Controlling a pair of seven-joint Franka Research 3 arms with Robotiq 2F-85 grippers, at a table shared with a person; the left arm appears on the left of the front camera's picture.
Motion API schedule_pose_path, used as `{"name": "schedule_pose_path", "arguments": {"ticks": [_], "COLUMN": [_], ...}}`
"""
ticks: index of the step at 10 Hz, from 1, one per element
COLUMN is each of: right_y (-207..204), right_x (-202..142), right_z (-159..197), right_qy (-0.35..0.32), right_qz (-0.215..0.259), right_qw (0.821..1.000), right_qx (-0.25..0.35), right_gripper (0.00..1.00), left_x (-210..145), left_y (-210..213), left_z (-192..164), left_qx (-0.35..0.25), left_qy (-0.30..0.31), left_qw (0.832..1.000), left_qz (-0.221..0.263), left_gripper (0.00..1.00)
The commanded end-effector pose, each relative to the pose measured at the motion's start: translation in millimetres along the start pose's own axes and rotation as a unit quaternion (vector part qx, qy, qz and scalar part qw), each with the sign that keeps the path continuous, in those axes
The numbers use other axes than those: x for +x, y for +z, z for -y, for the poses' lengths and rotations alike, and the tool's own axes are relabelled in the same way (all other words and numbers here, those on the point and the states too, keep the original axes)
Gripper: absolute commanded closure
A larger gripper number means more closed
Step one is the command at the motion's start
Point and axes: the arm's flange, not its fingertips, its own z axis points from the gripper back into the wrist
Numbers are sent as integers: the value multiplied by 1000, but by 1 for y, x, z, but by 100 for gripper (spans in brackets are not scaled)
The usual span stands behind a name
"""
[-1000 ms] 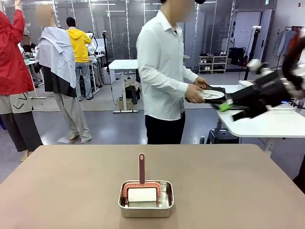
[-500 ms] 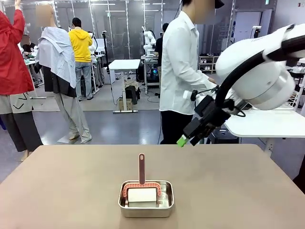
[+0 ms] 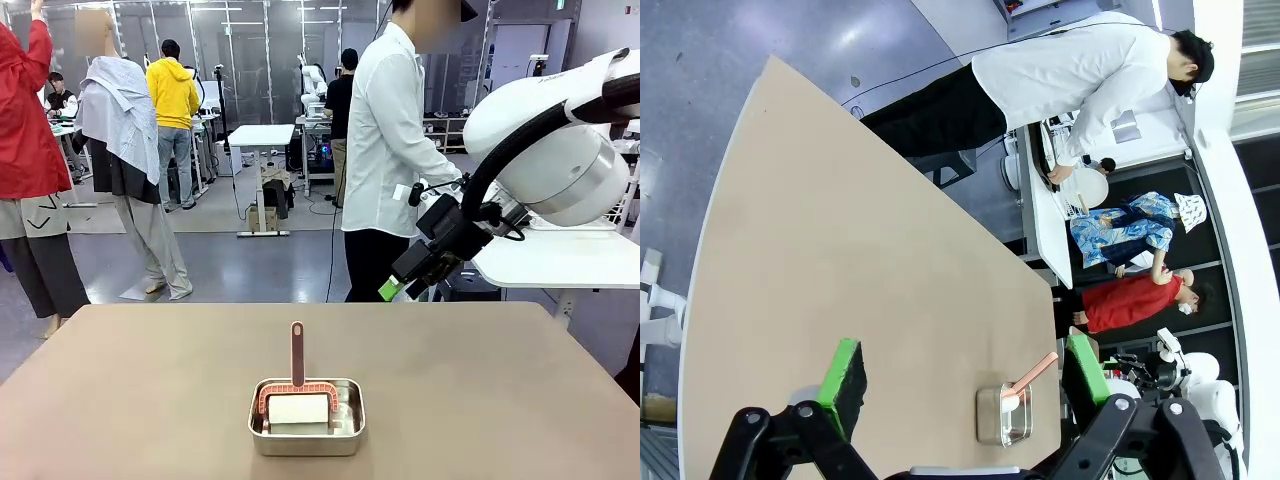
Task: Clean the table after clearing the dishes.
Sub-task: When the right (or left) Handle tray is removed, use the right hand (or left hand) to clean the right (or left) side of the table with the Lint Roller.
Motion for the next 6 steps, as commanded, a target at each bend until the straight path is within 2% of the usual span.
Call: {"name": "schedule_pose_path", "arguments": {"ticks": [1,3,4,5,6], "right_y": [-4,-1,-11,-23,-37], "right_x": [-1,0,24,49,72], "right_z": [-8,-1,-6,-12,-22], "right_qy": [-6,1,106,164,224], "right_qz": [6,0,-17,-32,-75], "right_qw": [1000,1000,994,986,972], "right_qx": [7,1,16,0,9], "right_gripper": [0,0,0,0,0], "left_x": [1,1,1,1,1], "left_y": [3,3,3,3,3], "left_z": [3,3,3,3,3], "left_qx": [-7,-7,-7,-7,-7], "left_qy": [9,9,9,9,9], "left_qw": [1000,1000,1000,1000,1000], "left_qz": [2,2,2,2,2], "left_gripper": [0,0,0,0,0]}}
